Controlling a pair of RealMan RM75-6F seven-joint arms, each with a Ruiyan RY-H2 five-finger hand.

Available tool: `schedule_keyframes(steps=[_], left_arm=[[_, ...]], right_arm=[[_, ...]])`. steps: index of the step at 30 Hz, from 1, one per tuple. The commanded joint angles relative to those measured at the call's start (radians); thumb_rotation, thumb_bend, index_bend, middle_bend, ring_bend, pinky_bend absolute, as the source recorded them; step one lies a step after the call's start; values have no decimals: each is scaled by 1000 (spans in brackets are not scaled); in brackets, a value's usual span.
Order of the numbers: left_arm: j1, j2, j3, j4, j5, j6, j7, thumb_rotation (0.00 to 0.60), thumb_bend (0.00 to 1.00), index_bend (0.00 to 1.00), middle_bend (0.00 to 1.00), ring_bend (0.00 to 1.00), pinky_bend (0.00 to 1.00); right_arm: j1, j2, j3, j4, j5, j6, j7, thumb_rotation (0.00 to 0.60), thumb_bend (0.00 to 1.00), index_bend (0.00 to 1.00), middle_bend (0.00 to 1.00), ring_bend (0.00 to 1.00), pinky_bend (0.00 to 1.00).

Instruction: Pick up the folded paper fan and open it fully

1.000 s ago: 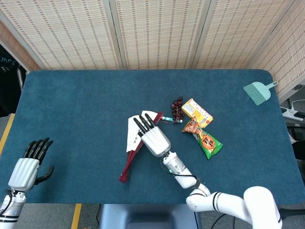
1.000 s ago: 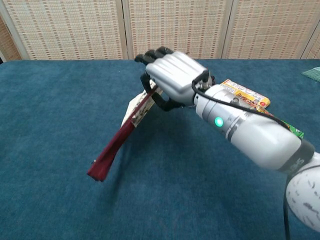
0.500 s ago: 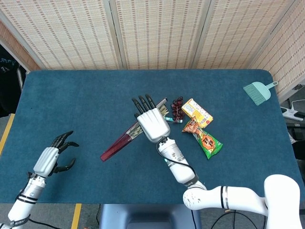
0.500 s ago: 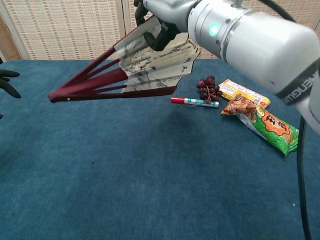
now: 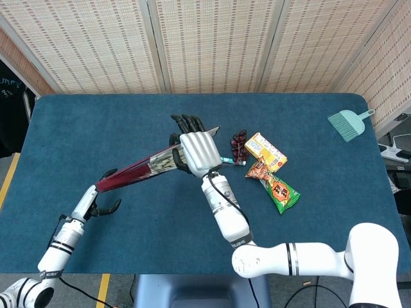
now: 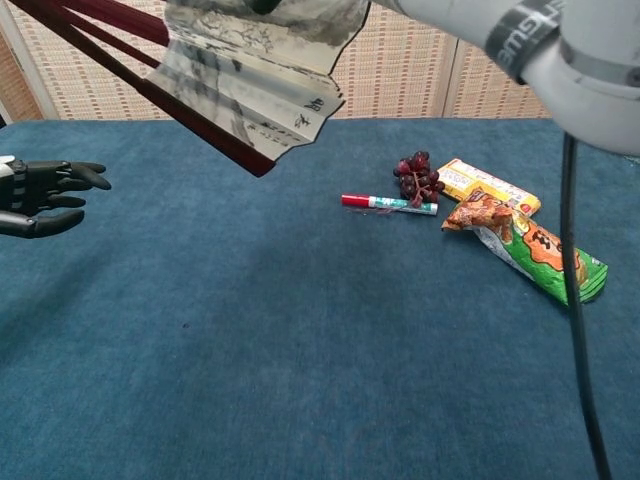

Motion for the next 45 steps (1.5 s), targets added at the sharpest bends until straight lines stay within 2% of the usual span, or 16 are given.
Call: schedule_keyframes(steps=[1, 6, 10, 12, 19, 24, 39, 45], left_arm=[[-33, -43, -64, -24, -110, -77, -50, 600, 403, 279, 8, 0, 84], [-47, -49, -133, -92, -220, -142, -115, 600, 399, 240, 2, 0, 83], [-53, -55, -170, -122, -267, -139, -90, 600, 397, 147, 0, 0, 81], [-48, -53, -183, -146, -281, -134, -89, 600, 397, 144, 0, 0, 81], [-30, -50, -190, -229, -277, -111, -71, 600, 396, 139, 0, 0, 81], [-28, -61, -191, -244, -292, -127, -67, 600, 396, 120, 0, 0, 81], [-64, -120, -231, -207, -347, -128, 45, 600, 393, 86, 0, 0, 80], [-81, -141, -259, -188, -380, -125, 85, 600, 393, 159, 0, 0, 77]], right_arm=[[51, -35, 7, 34, 28, 38, 23, 600, 620, 709, 61, 0, 54], [107, -75, -5, 89, 43, 73, 45, 600, 620, 709, 61, 0, 54], [133, -96, -17, 126, 50, 83, 67, 600, 622, 709, 61, 0, 54], [144, -106, -22, 143, 54, 85, 80, 600, 622, 709, 61, 0, 54], [183, -138, -30, 214, 58, 110, 100, 600, 620, 710, 61, 0, 54], [205, -166, 3, 240, 84, 137, 129, 600, 621, 710, 62, 0, 56], [250, -202, 23, 292, 107, 162, 157, 600, 650, 729, 78, 0, 68], [253, -209, 10, 294, 107, 156, 162, 600, 650, 729, 78, 0, 68]])
